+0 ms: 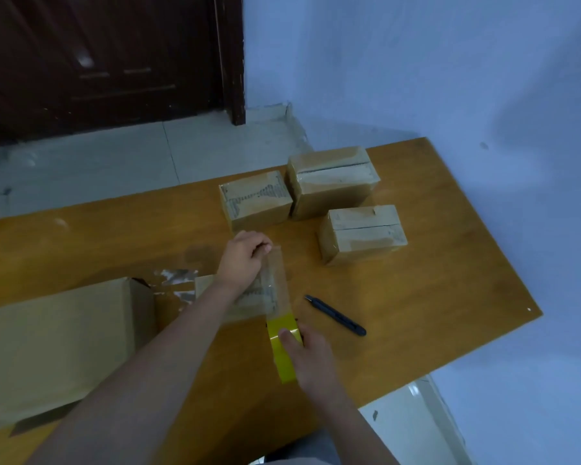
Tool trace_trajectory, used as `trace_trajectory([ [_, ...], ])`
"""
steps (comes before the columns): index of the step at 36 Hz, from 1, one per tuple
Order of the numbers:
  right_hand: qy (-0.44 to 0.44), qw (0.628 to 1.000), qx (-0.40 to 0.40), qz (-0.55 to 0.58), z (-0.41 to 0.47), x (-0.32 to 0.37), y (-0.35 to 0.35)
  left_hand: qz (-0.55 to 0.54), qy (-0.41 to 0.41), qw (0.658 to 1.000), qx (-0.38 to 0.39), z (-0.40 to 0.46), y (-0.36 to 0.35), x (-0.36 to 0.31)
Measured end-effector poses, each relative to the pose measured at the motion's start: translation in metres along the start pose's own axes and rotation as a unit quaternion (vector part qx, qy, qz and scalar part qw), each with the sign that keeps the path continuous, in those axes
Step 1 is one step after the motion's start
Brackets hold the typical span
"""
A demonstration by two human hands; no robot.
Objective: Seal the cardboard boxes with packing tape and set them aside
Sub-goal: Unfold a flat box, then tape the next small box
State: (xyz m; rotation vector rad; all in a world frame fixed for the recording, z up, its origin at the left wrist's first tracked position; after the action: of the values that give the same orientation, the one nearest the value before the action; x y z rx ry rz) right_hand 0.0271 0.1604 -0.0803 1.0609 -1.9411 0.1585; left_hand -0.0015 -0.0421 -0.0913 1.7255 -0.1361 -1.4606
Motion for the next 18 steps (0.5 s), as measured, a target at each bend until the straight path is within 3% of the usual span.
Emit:
trace_trajectory([
  [11,-0.070,0.997,-0.009,0.029,0.018,-0.011,-0.015,0.035,0.088,0.994,0.053,0.004,-0.006,0.009],
  [18,-0.068,0.997,0.001,0.039,0.030,-0.005,-0.011,0.063,0.221,0.954,0.192,0.017,-0.006,0.016],
])
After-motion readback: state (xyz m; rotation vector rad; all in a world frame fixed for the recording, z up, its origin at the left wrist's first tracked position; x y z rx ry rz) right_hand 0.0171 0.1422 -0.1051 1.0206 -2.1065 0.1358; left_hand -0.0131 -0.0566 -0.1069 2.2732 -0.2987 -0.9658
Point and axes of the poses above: each hand's wrist, its own z-axis towards the middle knuckle, its own y-axis out of the back of the hand, x = y × z, the point moved 5 cm from there along z, towards the middle knuckle, and after that the axes turned 2 degrees about z, right-handed, at the moved point
